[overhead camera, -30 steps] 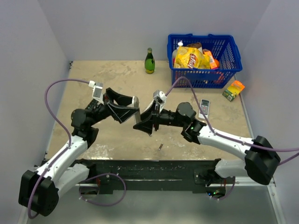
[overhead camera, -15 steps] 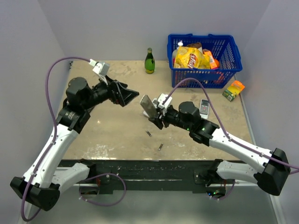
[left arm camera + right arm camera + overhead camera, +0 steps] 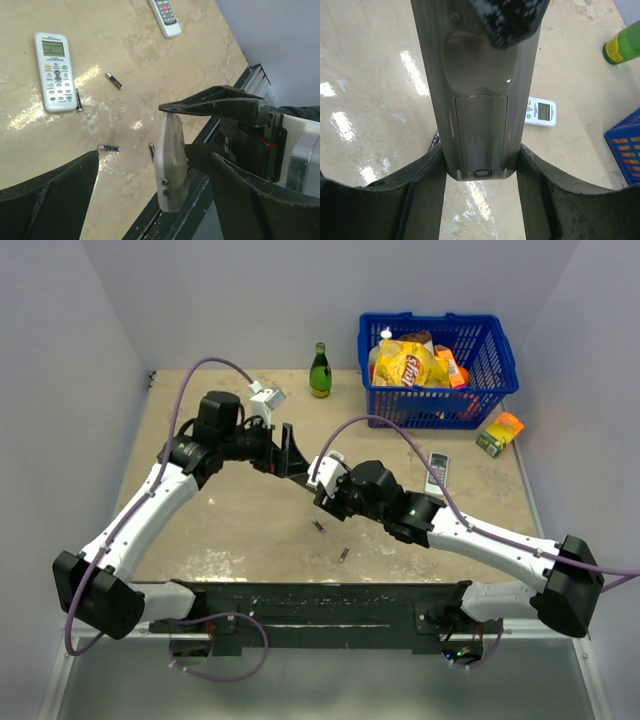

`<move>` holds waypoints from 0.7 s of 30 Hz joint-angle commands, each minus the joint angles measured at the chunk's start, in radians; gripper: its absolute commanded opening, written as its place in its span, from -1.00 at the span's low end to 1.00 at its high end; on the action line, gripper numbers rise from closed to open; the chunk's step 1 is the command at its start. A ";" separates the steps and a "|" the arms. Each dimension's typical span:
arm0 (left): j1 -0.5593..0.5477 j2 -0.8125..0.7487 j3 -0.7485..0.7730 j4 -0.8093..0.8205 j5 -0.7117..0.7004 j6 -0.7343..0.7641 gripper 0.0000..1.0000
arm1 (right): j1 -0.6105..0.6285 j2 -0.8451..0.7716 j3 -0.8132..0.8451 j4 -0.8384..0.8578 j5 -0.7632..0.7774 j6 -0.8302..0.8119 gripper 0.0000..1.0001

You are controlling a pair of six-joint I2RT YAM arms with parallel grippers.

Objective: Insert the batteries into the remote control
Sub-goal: Adjust the remote control.

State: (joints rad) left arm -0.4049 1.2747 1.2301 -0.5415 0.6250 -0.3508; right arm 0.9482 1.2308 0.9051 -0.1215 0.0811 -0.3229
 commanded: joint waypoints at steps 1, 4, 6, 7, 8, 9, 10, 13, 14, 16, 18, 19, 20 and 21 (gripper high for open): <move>-0.038 0.002 -0.001 -0.031 0.038 0.049 0.81 | 0.014 -0.001 0.055 -0.007 0.077 -0.042 -1.00; -0.057 0.015 -0.029 -0.025 0.083 0.070 0.60 | 0.018 0.001 0.057 -0.006 0.085 -0.053 -1.00; -0.060 0.029 -0.044 -0.014 0.091 0.073 0.40 | 0.021 0.002 0.057 -0.004 0.089 -0.056 -1.00; -0.063 0.032 -0.058 -0.009 0.091 0.073 0.32 | 0.024 0.002 0.058 -0.006 0.092 -0.059 -1.00; -0.063 0.037 -0.064 -0.006 0.088 0.073 0.26 | 0.026 0.004 0.057 -0.007 0.097 -0.059 -1.00; -0.063 0.046 -0.069 -0.002 0.085 0.072 0.19 | 0.026 0.003 0.055 -0.006 0.095 -0.062 -1.00; -0.063 0.051 -0.073 0.002 0.087 0.072 0.15 | 0.027 0.004 0.055 -0.007 0.095 -0.064 -1.00; -0.063 0.058 -0.090 0.028 0.090 0.059 -0.01 | 0.032 0.013 0.054 -0.009 0.100 -0.068 -1.00; -0.064 0.057 -0.095 0.040 0.093 0.053 -0.05 | 0.035 0.013 0.052 -0.013 0.103 -0.071 -1.00; -0.064 0.055 -0.104 0.064 0.102 0.036 -0.07 | 0.038 0.018 0.051 -0.015 0.109 -0.074 -1.00; -0.064 0.049 -0.110 0.086 0.099 0.016 0.09 | 0.041 0.018 0.048 -0.015 0.112 -0.077 -1.00; -0.064 0.045 -0.113 0.092 0.094 0.009 0.14 | 0.043 0.016 0.046 -0.014 0.114 -0.077 -1.00; -0.063 0.041 -0.115 0.098 0.087 0.001 0.15 | 0.044 0.015 0.044 -0.013 0.117 -0.079 -1.00; -0.064 0.034 -0.115 0.115 0.085 -0.011 0.15 | 0.044 0.012 0.043 -0.015 0.120 -0.077 -1.00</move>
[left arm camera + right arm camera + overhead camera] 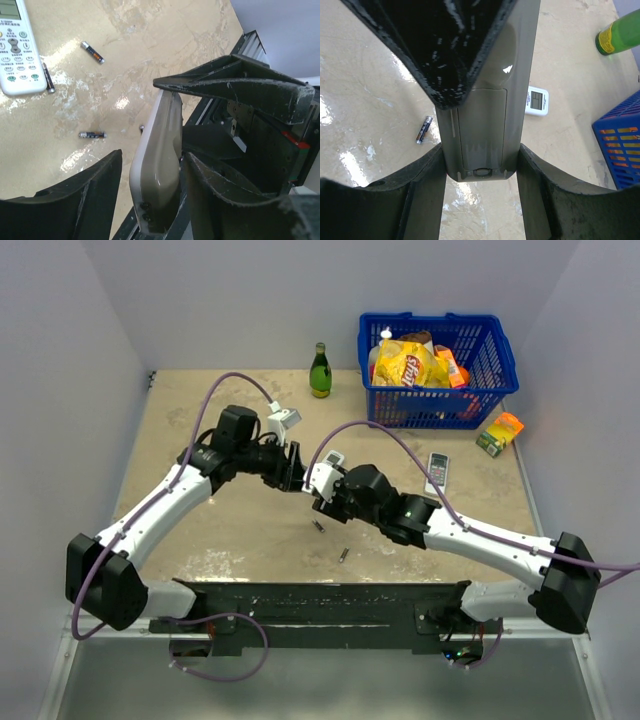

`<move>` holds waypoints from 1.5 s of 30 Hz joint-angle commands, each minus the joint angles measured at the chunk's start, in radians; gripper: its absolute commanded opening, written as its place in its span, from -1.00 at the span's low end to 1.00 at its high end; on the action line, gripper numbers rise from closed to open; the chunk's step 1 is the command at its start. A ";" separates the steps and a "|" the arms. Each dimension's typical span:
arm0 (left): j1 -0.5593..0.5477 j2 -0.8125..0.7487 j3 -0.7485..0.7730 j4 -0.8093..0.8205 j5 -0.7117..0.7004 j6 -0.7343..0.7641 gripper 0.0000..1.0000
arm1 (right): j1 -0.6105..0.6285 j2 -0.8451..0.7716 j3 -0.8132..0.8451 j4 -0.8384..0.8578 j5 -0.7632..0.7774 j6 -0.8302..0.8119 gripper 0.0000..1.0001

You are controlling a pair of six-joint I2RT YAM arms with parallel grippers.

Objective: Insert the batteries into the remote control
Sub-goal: Adjust the remote control.

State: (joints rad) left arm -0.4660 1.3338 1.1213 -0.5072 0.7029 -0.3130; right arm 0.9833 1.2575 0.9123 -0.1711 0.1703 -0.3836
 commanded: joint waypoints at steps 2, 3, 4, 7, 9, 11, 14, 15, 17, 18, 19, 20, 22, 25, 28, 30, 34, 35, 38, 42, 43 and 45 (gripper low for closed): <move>-0.003 -0.030 -0.011 0.094 0.007 -0.061 0.14 | 0.011 -0.021 0.033 0.036 0.037 -0.018 -1.00; -0.002 -0.031 -0.011 0.107 0.010 -0.070 0.11 | 0.011 -0.023 0.031 0.035 0.035 -0.018 -1.00; -0.002 -0.033 -0.011 0.108 0.009 -0.072 0.08 | 0.012 -0.023 0.031 0.035 0.035 -0.018 -1.00; -0.002 -0.035 -0.017 0.125 0.012 -0.084 -0.21 | 0.014 -0.027 0.025 0.039 0.034 -0.018 -1.00; 0.000 -0.038 -0.021 0.136 0.021 -0.090 -0.60 | 0.012 -0.029 0.019 0.047 0.035 -0.014 -1.00; 0.000 -0.045 -0.031 0.147 0.021 -0.098 -0.84 | 0.012 -0.032 0.017 0.056 0.029 0.009 -1.00; -0.002 -0.085 -0.061 0.188 0.003 -0.107 -1.00 | 0.012 -0.052 0.010 0.094 0.000 0.070 -0.48; -0.002 -0.116 -0.072 0.212 -0.017 -0.109 -1.00 | 0.012 -0.058 0.008 0.107 -0.008 0.095 -0.25; -0.002 -0.156 -0.106 0.245 -0.045 -0.115 -1.00 | 0.014 -0.073 0.010 0.119 -0.032 0.172 0.30; -0.002 -0.201 -0.120 0.280 -0.093 -0.120 -1.00 | 0.014 -0.081 0.010 0.120 -0.040 0.195 0.44; -0.002 -0.229 -0.156 0.306 -0.127 -0.129 -1.00 | 0.012 -0.092 0.013 0.122 -0.048 0.251 0.69; 0.000 -0.260 -0.179 0.335 -0.156 -0.147 -1.00 | 0.012 -0.101 0.016 0.131 -0.052 0.284 0.76; 0.000 -0.358 -0.257 0.435 -0.248 -0.169 -1.00 | 0.009 -0.130 0.014 0.146 -0.064 0.392 0.93; 0.000 -0.484 -0.376 0.607 -0.357 -0.222 -1.00 | 0.003 -0.165 -0.007 0.209 -0.037 0.628 0.96; -0.002 -0.577 -0.475 0.739 -0.413 -0.248 -1.00 | -0.001 -0.198 -0.036 0.278 0.003 0.902 0.96; -0.003 -0.627 -0.543 0.835 -0.437 -0.242 -1.00 | -0.003 -0.204 -0.041 0.286 0.046 1.050 0.96; -0.003 -0.667 -0.626 0.964 -0.457 -0.215 -1.00 | -0.005 -0.190 -0.055 0.343 0.090 1.386 0.96; -0.003 -0.667 -0.637 0.998 -0.457 -0.207 -1.00 | -0.003 -0.188 -0.061 0.361 0.098 1.431 0.96; -0.003 -0.656 -0.658 1.039 -0.422 -0.177 -1.00 | -0.002 -0.165 -0.067 0.410 0.113 1.572 0.96; -0.002 -0.657 -0.657 1.064 -0.379 -0.153 -1.00 | -0.003 -0.110 -0.059 0.439 0.110 1.716 0.96; -0.003 -0.660 -0.658 1.072 -0.375 -0.152 -1.00 | -0.003 -0.087 -0.058 0.444 0.104 1.761 0.96; -0.003 -0.667 -0.661 1.079 -0.368 -0.144 -1.00 | -0.003 -0.067 -0.061 0.476 0.086 1.799 0.96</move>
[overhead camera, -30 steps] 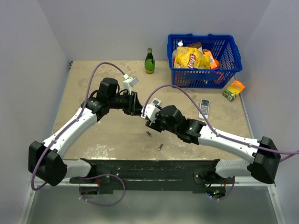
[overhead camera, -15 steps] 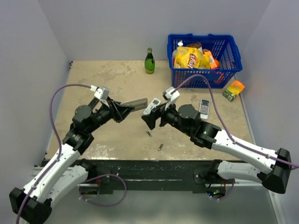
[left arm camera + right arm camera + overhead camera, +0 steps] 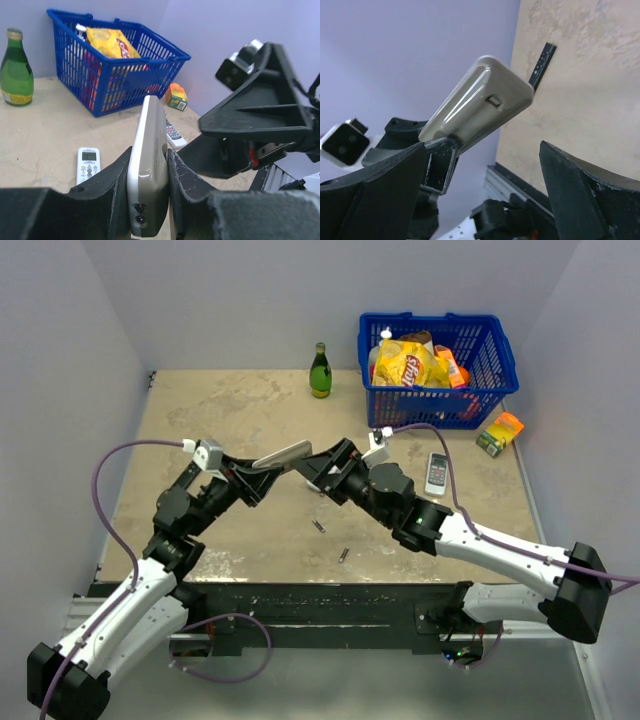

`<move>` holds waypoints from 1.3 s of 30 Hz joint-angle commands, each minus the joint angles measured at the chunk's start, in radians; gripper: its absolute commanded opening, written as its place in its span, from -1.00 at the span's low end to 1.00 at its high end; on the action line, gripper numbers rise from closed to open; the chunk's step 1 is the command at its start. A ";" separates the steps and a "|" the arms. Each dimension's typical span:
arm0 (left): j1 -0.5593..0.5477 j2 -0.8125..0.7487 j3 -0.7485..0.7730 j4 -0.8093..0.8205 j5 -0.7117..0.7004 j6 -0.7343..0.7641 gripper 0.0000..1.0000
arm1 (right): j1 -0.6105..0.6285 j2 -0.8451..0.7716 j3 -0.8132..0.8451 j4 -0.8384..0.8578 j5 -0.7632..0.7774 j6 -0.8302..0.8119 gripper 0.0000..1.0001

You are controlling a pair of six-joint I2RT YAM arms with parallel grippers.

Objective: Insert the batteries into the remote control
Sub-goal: Adjust the remote control.

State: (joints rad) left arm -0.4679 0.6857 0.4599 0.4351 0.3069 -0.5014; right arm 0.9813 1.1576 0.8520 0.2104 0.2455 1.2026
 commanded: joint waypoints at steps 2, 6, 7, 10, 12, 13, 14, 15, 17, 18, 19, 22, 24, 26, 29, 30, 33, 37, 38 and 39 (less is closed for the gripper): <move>-0.002 -0.020 0.002 0.140 0.037 0.049 -1.00 | -0.003 0.057 -0.017 0.159 0.000 0.270 0.95; -0.003 -0.021 -0.001 0.146 0.064 0.052 -1.00 | -0.001 0.083 -0.024 0.228 -0.011 0.318 0.93; -0.003 -0.021 -0.003 0.143 0.066 0.052 -1.00 | -0.001 0.085 -0.018 0.237 -0.008 0.322 0.92; -0.008 -0.032 -0.007 0.134 0.055 0.063 -1.00 | -0.001 0.077 -0.011 0.242 0.026 0.331 0.91; -0.011 -0.035 -0.009 0.126 0.052 0.069 -1.00 | -0.001 0.074 -0.013 0.245 0.047 0.345 0.87; -0.014 -0.035 -0.007 0.123 0.052 0.072 -1.00 | -0.001 0.076 -0.016 0.247 0.061 0.360 0.85; -0.014 -0.034 -0.007 0.120 0.054 0.072 -1.00 | -0.003 0.077 -0.014 0.247 0.064 0.368 0.79; -0.017 -0.034 -0.007 0.122 0.054 0.073 -1.00 | -0.003 0.089 -0.011 0.247 0.064 0.380 0.73; -0.021 -0.029 -0.006 0.123 0.054 0.073 -1.00 | -0.001 0.105 0.004 0.245 0.051 0.385 0.72; -0.023 -0.028 -0.004 0.122 0.055 0.075 -1.00 | -0.001 0.119 0.008 0.244 0.046 0.387 0.71; -0.026 -0.026 -0.003 0.122 0.057 0.081 -1.00 | -0.003 0.128 0.012 0.244 0.041 0.400 0.67; -0.032 -0.020 0.008 0.105 0.058 0.096 -1.00 | -0.001 0.139 0.006 0.259 0.041 0.425 0.52; -0.037 -0.018 0.013 0.090 0.058 0.104 -1.00 | -0.001 0.142 0.001 0.271 0.046 0.428 0.41; -0.046 -0.014 0.016 0.076 0.064 0.119 -1.00 | -0.001 0.145 0.002 0.271 0.049 0.428 0.22; -0.063 0.000 0.031 0.045 0.070 0.138 -1.00 | -0.001 0.139 -0.005 0.271 0.064 0.434 -0.12; -0.069 0.002 0.034 0.036 0.070 0.141 -1.00 | -0.003 0.134 -0.008 0.273 0.070 0.439 -0.25; -0.072 0.006 0.049 -0.013 0.080 0.155 -0.84 | -0.001 0.120 -0.031 0.288 0.086 0.433 -0.70; -0.072 0.014 0.095 -0.120 0.104 0.158 0.00 | -0.007 0.085 -0.048 0.273 0.127 0.373 -1.00; -0.071 0.014 0.103 -0.142 0.103 0.155 0.16 | -0.012 0.065 -0.050 0.270 0.135 0.350 -1.00; -0.071 0.015 0.111 -0.163 0.103 0.143 0.35 | -0.013 0.056 -0.051 0.253 0.143 0.303 -1.00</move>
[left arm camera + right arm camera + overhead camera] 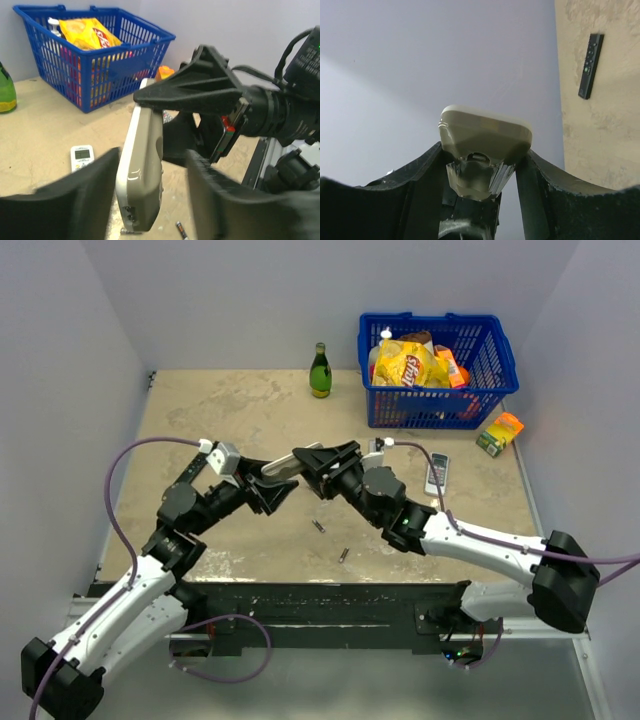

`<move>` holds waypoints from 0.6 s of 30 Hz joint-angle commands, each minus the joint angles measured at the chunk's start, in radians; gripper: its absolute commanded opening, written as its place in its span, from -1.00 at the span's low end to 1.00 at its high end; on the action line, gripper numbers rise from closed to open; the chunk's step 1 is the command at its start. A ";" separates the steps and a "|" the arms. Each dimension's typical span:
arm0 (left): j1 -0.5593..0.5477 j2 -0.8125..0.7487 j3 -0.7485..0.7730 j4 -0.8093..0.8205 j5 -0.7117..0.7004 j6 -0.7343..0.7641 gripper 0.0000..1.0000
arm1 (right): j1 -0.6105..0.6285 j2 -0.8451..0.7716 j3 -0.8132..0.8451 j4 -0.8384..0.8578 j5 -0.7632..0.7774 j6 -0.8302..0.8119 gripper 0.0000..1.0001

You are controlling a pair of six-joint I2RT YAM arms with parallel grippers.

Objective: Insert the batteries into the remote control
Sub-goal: Adjust the remote control.

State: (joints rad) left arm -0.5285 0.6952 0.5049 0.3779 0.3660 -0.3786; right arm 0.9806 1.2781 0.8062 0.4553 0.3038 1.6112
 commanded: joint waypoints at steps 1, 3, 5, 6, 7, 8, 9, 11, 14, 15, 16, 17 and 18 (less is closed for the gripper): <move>-0.010 0.006 0.089 -0.156 0.042 0.014 0.35 | -0.014 -0.078 -0.007 0.003 0.110 -0.138 -1.00; -0.008 0.019 0.118 -0.209 0.051 0.007 0.44 | -0.016 -0.112 -0.001 -0.016 0.129 -0.271 -1.00; -0.007 0.033 0.165 -0.272 0.102 0.021 0.50 | -0.019 -0.132 0.004 -0.023 0.135 -0.363 -1.00; -0.007 0.047 0.184 -0.295 0.114 0.045 0.57 | -0.022 -0.144 0.019 -0.027 0.127 -0.507 -1.00; -0.008 0.058 0.231 -0.356 0.123 0.062 0.61 | -0.022 -0.151 0.034 -0.056 0.129 -0.567 -1.00; -0.007 0.070 0.257 -0.391 0.125 0.084 0.64 | -0.023 -0.158 0.050 -0.076 0.115 -0.723 -1.00; -0.008 0.090 0.283 -0.443 0.128 0.128 0.73 | -0.023 -0.163 0.082 -0.110 0.106 -0.797 -1.00; -0.007 0.112 0.349 -0.534 0.133 0.173 0.78 | -0.023 -0.168 0.119 -0.164 0.089 -0.914 -1.00; -0.008 0.151 0.403 -0.586 0.175 0.231 0.86 | -0.023 -0.171 0.166 -0.213 0.002 -1.152 -1.00; -0.007 0.177 0.412 -0.590 0.201 0.251 0.87 | -0.023 -0.172 0.181 -0.214 -0.068 -1.193 -1.00; -0.007 0.193 0.426 -0.590 0.247 0.260 0.88 | -0.023 -0.174 0.189 -0.219 -0.101 -1.232 -1.00; -0.008 0.210 0.435 -0.588 0.254 0.264 0.89 | -0.025 -0.171 0.203 -0.231 -0.126 -1.272 -1.00; -0.007 0.245 0.445 -0.586 0.254 0.265 0.89 | -0.025 -0.166 0.238 -0.278 -0.127 -1.275 -1.00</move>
State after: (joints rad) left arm -0.5335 0.8661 0.8886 -0.1436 0.5297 -0.1898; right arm 0.9585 1.1313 0.9451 0.2569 0.2878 0.6022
